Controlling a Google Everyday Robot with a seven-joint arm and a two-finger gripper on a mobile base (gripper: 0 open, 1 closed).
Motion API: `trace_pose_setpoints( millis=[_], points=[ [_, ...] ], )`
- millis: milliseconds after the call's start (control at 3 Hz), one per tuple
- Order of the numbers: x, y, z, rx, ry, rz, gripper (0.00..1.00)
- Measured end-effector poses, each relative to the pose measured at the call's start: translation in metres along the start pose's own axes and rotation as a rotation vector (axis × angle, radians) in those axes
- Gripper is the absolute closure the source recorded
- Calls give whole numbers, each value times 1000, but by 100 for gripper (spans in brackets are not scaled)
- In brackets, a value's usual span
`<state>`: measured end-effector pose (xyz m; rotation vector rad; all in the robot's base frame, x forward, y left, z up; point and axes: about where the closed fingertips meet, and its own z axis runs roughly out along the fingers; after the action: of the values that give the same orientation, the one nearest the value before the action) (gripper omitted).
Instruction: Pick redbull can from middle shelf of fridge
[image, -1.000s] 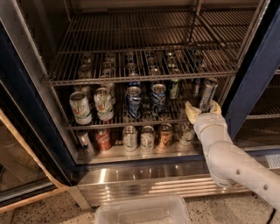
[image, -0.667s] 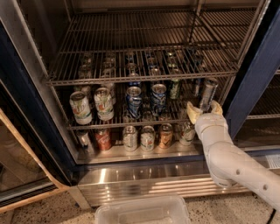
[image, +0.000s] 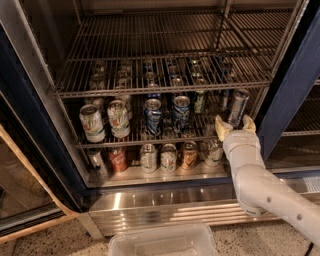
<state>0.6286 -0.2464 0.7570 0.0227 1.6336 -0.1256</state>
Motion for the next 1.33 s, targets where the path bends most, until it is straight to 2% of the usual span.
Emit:
trace_pose_setpoints(
  millis=[1333],
  points=[
    [-6, -11, 14, 65, -18, 14, 41]
  ],
)
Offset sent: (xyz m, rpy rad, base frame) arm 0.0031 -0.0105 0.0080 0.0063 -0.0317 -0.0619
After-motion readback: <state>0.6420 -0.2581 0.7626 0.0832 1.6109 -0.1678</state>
